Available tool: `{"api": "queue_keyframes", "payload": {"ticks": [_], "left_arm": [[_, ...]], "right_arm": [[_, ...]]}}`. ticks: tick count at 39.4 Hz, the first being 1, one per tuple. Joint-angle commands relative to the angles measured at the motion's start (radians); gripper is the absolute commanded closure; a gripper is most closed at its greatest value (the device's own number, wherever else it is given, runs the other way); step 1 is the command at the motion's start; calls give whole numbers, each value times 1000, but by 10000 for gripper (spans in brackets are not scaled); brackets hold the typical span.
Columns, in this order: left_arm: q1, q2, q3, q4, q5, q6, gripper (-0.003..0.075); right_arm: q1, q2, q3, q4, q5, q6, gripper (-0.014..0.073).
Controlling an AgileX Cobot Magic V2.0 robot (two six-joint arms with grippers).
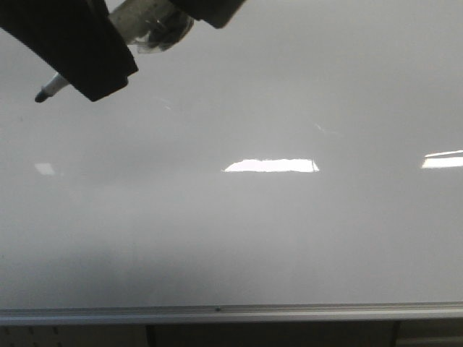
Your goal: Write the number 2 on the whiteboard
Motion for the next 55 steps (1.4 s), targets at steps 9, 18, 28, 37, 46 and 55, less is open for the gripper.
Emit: {"api": "queue_keyframes", "payload": {"ticks": [9,18,28,37,46,55], "left_arm": [[-9,-31,-32,-26,-36,-1,715],[-9,-31,-32,-20,-41,-1,709],[-9,-31,-32,-18,-63,-1,345],[34,-88,-32,-5,-63,-49,173],[166,-214,27,-5,-89,-151,173],[286,-328,110,-7,-139,-217,173]], "right_arm": [[6,-20,-48,30,-30,-12,324],[6,-20,-48,30,-22,-12,496],[6,-20,-48,25,-4,-12,580],[-44,-56,-48,-86,36,74,579],[-192,-141,-28,-180,60,238,578],[-378,-292,115,-180,-88,427,578]]}}
